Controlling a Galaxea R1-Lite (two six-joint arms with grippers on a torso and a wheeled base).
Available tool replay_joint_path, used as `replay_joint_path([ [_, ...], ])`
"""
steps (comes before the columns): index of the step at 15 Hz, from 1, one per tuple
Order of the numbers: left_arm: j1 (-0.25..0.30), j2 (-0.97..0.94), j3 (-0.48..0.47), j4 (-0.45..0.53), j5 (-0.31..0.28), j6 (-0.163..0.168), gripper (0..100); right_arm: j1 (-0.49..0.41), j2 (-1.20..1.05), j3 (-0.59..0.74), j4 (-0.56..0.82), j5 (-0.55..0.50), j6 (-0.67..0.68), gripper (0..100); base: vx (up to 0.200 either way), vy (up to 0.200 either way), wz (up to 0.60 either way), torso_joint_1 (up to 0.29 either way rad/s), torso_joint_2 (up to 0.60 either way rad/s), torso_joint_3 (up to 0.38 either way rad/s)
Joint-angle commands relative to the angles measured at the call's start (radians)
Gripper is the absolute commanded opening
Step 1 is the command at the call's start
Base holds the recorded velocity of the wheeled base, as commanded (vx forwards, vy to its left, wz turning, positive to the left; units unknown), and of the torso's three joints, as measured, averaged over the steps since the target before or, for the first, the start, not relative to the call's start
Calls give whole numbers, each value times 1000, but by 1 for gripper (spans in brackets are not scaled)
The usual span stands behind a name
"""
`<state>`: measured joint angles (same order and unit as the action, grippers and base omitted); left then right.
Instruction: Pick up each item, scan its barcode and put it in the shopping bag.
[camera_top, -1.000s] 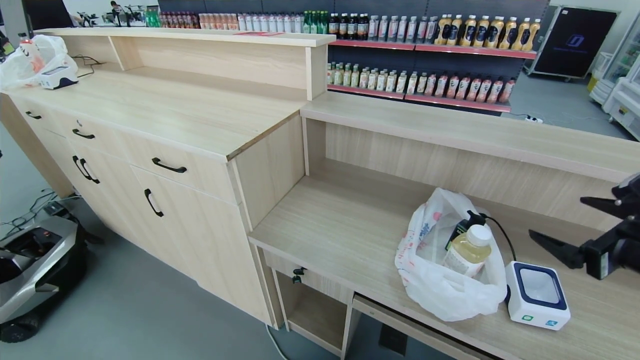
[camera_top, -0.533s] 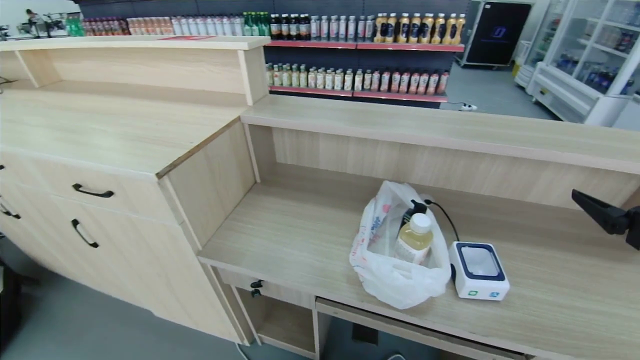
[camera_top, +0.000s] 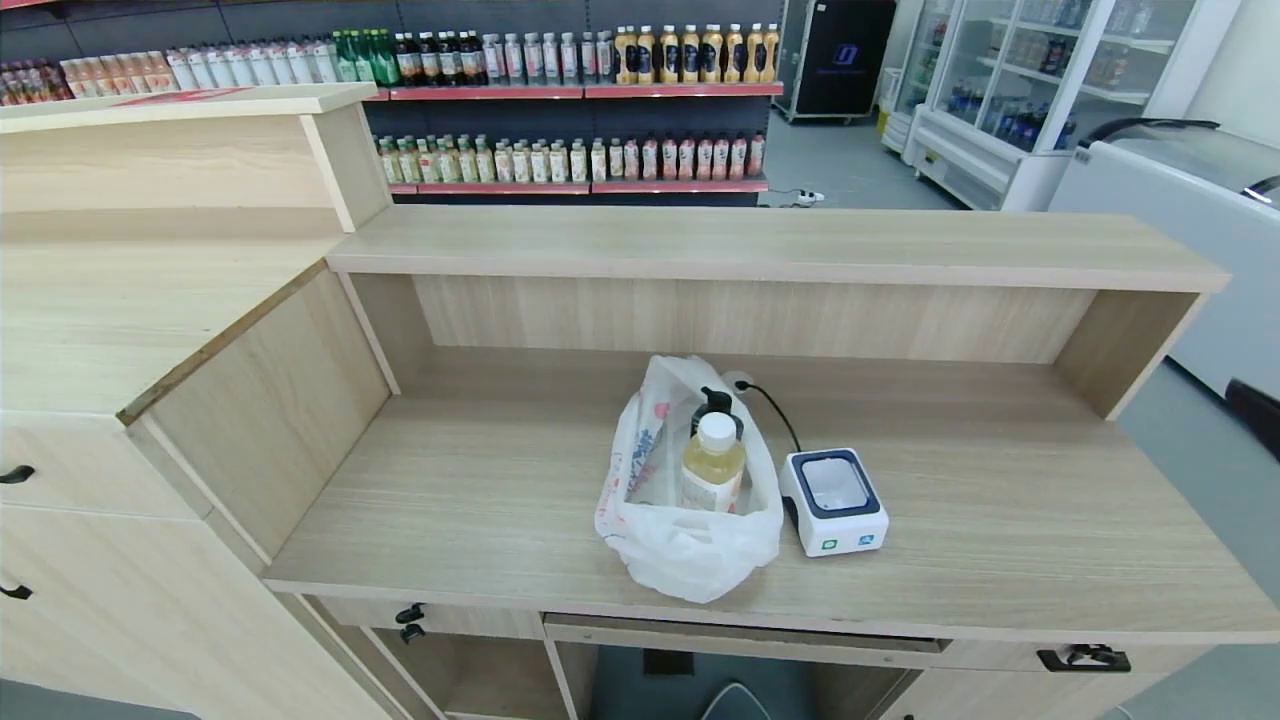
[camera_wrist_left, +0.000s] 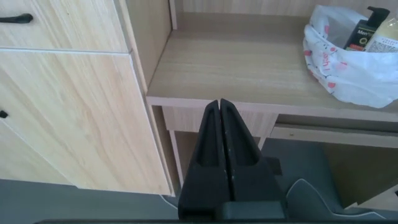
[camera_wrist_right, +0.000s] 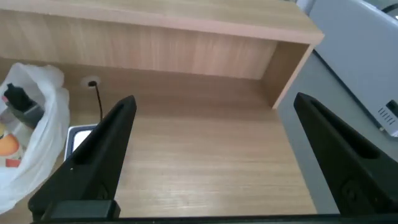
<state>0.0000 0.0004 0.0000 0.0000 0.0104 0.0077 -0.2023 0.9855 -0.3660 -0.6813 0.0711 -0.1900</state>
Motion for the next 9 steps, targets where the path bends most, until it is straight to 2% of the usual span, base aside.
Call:
replay_joint_path([
  [1,0,0,0,0,0,0,0,-2,-194,185,5,-22,17,100,0,0,0,0,0,0],
  [4,0,0,0,0,0,0,0,21,-369,366,51,-28,27,100,0,0,0,0,0,0],
  [5,0,0,0,0,0,0,0,26,-427,366,101,-31,35,100,0,0,0,0,0,0],
  [6,0,0,0,0,0,0,0,75,-541,366,258,-39,57,100,0,0,0,0,0,0],
  [9,0,0,0,0,0,0,0,173,-851,366,575,-119,96,100,0,0,0,0,0,0],
])
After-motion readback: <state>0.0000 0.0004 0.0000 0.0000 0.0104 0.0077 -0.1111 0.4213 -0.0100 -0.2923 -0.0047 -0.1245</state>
